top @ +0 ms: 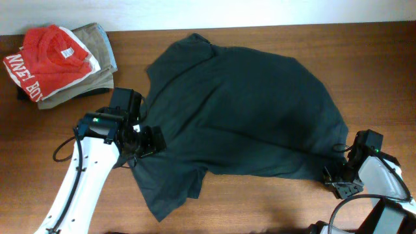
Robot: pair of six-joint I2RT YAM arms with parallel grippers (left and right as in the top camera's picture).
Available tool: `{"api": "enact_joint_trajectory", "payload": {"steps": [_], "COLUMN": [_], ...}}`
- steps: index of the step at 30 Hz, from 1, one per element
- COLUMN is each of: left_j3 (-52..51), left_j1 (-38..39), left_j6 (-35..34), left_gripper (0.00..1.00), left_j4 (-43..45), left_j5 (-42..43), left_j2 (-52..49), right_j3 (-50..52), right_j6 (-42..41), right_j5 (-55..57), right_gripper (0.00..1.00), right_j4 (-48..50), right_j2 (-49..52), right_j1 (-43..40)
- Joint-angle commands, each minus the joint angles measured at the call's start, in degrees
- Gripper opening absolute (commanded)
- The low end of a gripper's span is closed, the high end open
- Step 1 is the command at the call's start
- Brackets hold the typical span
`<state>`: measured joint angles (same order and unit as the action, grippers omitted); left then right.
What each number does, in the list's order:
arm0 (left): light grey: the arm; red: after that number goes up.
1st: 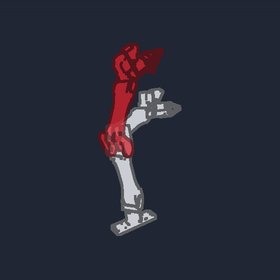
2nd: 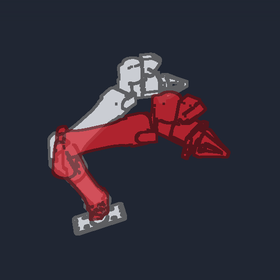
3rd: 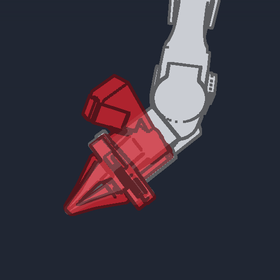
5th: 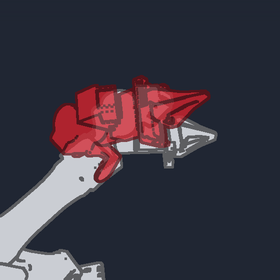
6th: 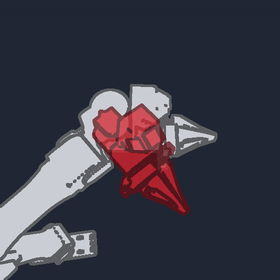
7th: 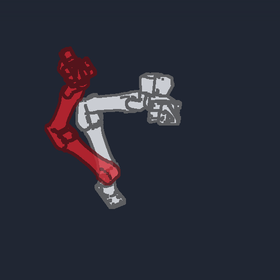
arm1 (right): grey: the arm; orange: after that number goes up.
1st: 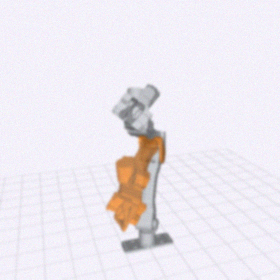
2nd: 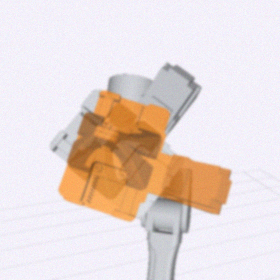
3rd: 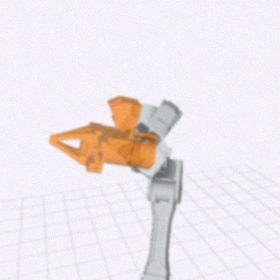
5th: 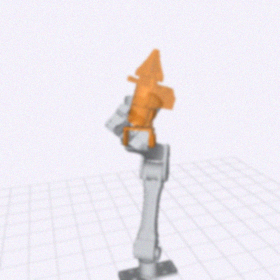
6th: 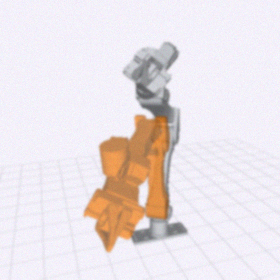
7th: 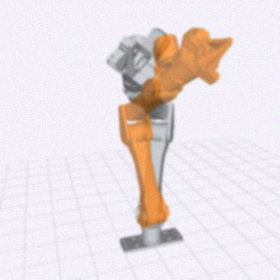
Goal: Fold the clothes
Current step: 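Grasp the shirt's bottom corners with left and right grippers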
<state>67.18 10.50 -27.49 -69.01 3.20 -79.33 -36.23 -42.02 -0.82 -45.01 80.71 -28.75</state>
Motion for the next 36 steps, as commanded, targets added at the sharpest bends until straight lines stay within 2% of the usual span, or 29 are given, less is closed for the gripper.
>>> {"api": "enact_joint_trajectory", "payload": {"steps": [1, 7, 8, 10, 12, 14, 17, 21, 25, 31, 36], "left_j3": [-0.6, -0.6, -0.6, -0.6, -0.6, -0.6, -0.6, -0.5, -0.5, -2.4, -10.5], "left_j1": [0.3, 0.3, 0.3, 0.3, 0.3, 0.3, 0.3, 0.3, 0.3, 0.6, 3.0], "left_j6": [0.1, 0.1, 0.1, 0.1, 0.1, 0.1, 0.1, 1.1, 7.8, 7.9, 4.7], "left_gripper": [0.99, 0.99, 0.99, 0.99, 0.99, 0.99, 0.99, 0.95, 0.95, 0.98, 0.98], "left_j4": [0.0, 0.0, 0.0, 0.0, -0.1, -0.1, -0.3, -2.5, -2.8, -11.7, -10.2], "left_j5": [0.4, 0.4, 0.4, 0.4, 0.4, 0.4, 0.4, 0.9, 6.6, 8.0, 8.0], "left_j2": [0.0, 0.0, 0.0, 0.0, 0.0, 0.0, 0.0, 0.1, 1.5, 1.5, 1.5], "right_j3": [2.1, 2.7, 2.9, 3.1, 3.2, 3.2, 3.2, 1.7, -4.1, -7.2, -7.2], "right_j6": [-0.2, -0.2, -0.2, -0.2, -0.2, -0.2, -0.2, -0.4, -0.2, 0.2, 0.2], "right_j5": [-1.6, -2.6, -2.6, -2.4, -2.4, -2.4, -2.4, -2.1, -1.6, -1.6, -1.5], "right_gripper": [0.49, 0.46, 0.4, 0.36, 0.21, 0.12, 0.04, 0.04, 0.04, 0.04, 0.04], "right_j4": [1.1, 1.9, 2.0, 2.0, 2.0, 1.8, 1.3, -0.1, -4.9, -6.4, -5.9], "right_j2": [0.4, 0.4, 0.4, 0.4, 0.4, 0.4, 0.4, 0.3, 0.3, 0.3, 0.3], "right_j1": [-0.2, -0.1, -0.2, -0.2, -0.2, -0.2, -0.2, -0.3, -1.4, -1.3, -1.3]}}
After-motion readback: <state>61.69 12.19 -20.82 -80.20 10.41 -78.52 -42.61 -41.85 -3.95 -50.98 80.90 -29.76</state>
